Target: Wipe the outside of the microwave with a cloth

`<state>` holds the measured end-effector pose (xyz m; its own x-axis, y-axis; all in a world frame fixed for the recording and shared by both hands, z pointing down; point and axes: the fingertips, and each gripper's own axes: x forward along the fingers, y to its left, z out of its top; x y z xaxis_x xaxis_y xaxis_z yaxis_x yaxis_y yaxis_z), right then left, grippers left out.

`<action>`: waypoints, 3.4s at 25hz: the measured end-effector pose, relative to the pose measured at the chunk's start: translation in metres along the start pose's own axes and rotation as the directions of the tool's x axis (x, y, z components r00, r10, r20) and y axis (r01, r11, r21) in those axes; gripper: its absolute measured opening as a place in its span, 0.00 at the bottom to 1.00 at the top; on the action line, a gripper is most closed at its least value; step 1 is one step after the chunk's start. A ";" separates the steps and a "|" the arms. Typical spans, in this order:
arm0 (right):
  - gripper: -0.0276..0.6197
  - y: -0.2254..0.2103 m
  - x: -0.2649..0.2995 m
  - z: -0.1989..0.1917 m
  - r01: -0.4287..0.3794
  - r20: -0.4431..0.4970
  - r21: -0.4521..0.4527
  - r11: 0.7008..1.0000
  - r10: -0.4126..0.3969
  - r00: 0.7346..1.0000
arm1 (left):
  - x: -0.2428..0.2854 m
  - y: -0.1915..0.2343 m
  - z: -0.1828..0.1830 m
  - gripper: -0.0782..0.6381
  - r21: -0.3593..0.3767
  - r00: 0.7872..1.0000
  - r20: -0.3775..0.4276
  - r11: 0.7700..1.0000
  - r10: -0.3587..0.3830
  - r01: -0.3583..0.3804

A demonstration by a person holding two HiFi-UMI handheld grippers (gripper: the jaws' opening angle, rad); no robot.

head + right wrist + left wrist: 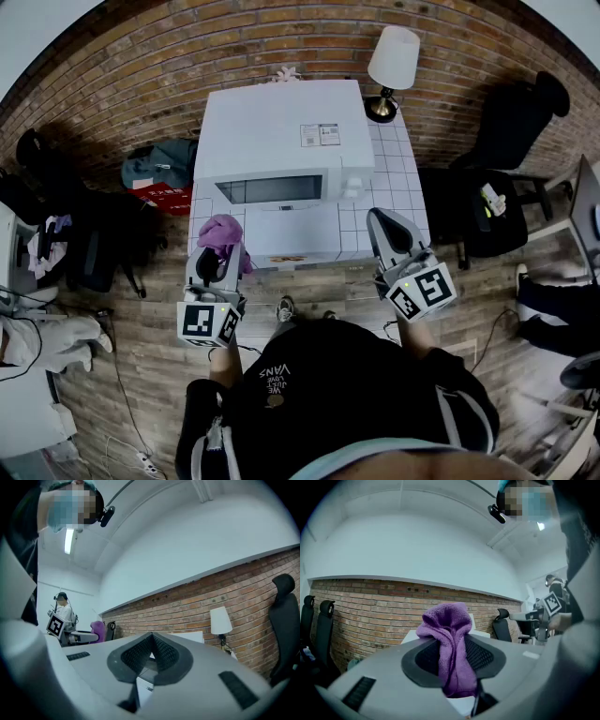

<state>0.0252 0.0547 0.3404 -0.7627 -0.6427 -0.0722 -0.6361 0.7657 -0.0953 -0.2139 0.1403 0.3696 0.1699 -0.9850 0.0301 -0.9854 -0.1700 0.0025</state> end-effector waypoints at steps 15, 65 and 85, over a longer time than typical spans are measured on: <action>0.05 0.012 0.001 0.011 -0.044 0.073 -0.034 0.998 0.047 0.996 | 0.006 0.006 0.000 0.31 -0.012 0.999 0.041 1.000 -0.012 0.012; 0.05 -0.078 0.117 -0.017 0.296 0.045 0.078 0.952 -0.300 0.953 | 0.254 0.242 -0.010 0.31 0.526 0.922 -0.382 0.804 -0.067 0.276; 0.05 -0.151 0.099 -0.027 0.333 0.004 0.100 0.937 -0.336 0.942 | 0.370 0.230 -0.054 0.31 0.642 0.701 -0.709 0.474 0.069 0.603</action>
<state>0.0424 -0.1240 0.3744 -0.5045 -0.8625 -0.0402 -0.8390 0.5008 -0.2128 -0.3775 -0.2612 0.4351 0.0496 -0.6812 0.7304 -0.3634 -0.6935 -0.6221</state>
